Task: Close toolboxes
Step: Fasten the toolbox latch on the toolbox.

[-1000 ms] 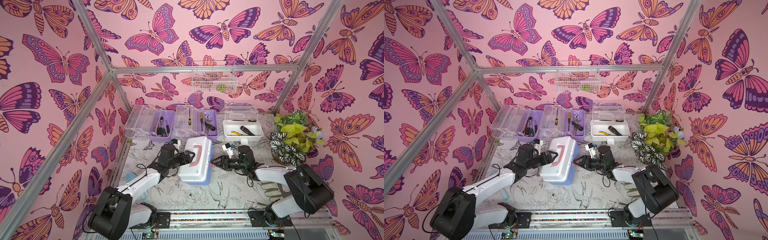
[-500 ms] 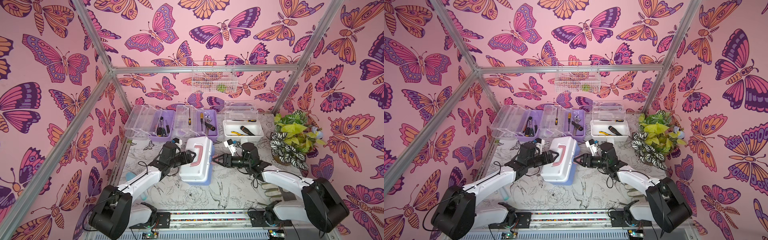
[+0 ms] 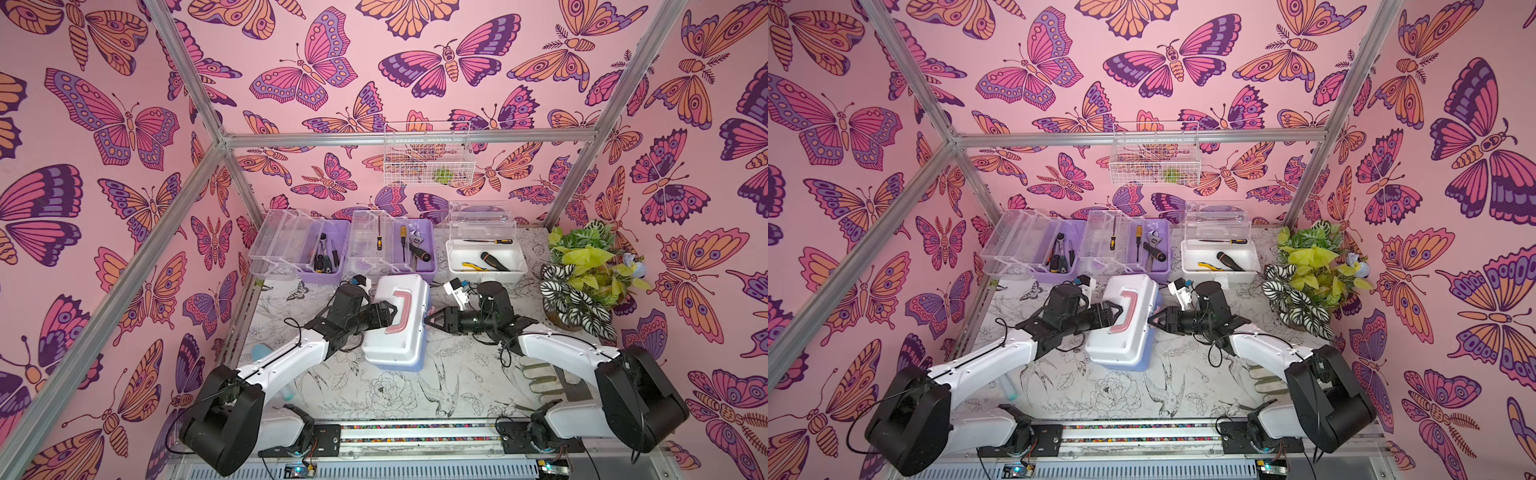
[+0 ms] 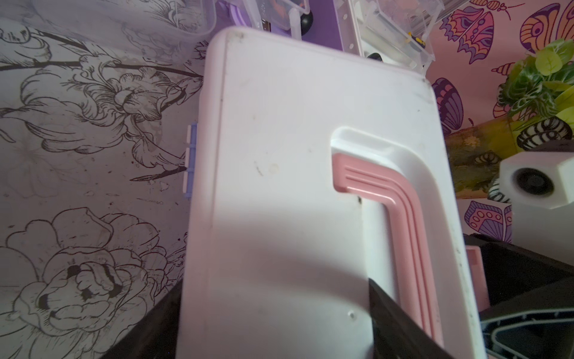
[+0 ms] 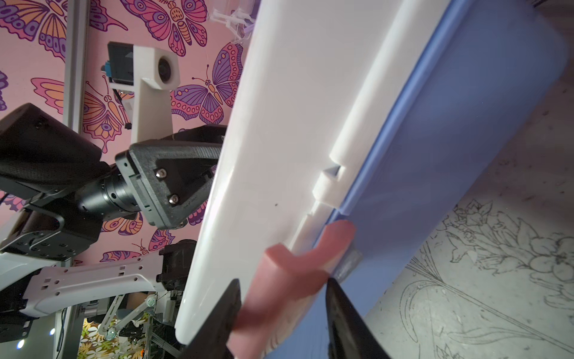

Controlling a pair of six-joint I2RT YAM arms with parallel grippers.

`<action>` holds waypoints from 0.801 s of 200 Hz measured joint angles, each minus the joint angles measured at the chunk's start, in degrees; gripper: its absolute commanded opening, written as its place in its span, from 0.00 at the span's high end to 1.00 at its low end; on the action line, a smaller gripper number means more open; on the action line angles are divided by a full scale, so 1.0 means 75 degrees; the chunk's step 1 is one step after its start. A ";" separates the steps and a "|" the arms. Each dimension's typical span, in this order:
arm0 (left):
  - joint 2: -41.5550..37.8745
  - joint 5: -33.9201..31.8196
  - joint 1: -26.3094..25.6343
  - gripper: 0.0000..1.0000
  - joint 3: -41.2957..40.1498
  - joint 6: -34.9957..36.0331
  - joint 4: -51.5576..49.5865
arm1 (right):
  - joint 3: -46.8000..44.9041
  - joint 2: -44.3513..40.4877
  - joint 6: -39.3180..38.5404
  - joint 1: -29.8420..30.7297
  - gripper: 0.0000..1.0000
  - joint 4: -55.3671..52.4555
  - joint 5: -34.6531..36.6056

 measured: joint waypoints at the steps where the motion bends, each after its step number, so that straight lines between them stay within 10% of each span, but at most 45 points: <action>1: 0.0000 -0.0020 -0.0009 0.59 0.0012 0.0000 -0.0017 | 0.0000 -0.0006 -0.0015 0.0000 0.55 -0.0026 0.0003; 47: -0.0026 -0.0420 -0.0224 0.57 0.0233 0.0085 -0.0507 | 0.0102 -0.0047 -0.0274 -0.0012 0.70 -0.0632 0.0166; 160: 0.0152 -0.0842 -0.0507 0.47 0.0638 0.0262 -0.1081 | 0.0618 -0.0038 -0.0781 0.0000 0.60 -0.1279 0.0242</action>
